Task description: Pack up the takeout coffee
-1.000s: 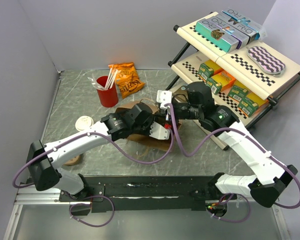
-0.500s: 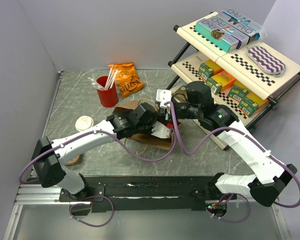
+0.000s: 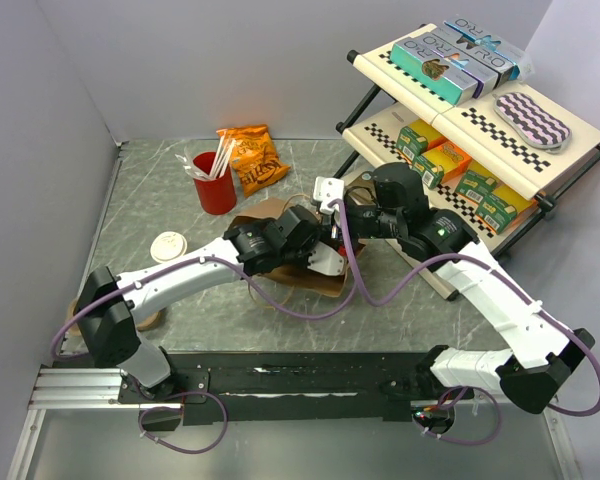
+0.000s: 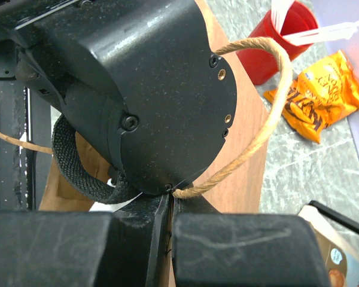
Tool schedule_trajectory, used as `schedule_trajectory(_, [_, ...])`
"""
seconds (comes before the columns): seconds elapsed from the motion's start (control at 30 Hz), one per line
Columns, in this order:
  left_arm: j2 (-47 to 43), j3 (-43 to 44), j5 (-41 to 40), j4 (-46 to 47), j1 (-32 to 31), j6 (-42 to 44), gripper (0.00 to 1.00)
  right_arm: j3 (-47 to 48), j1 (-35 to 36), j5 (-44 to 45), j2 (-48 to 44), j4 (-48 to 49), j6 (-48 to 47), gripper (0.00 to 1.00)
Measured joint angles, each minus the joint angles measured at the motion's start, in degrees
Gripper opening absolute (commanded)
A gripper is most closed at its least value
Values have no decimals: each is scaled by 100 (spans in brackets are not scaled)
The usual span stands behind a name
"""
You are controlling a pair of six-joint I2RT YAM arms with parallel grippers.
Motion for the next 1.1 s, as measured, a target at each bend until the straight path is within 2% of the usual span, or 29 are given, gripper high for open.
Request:
schedule_trajectory(0.4, [46, 4, 326, -173, -116, -205, 1, -708, -107, 179, -245, 756, 605, 0])
schedule_trajectory(0.67, [70, -321, 289, 273, -363, -243, 1, -691, -313, -129, 9, 1220, 1147, 0])
schedule_trajectory(1.1, [505, -352, -855, 1084, -380, -409, 1, -595, -389, -195, 0, 1202, 1248, 0])
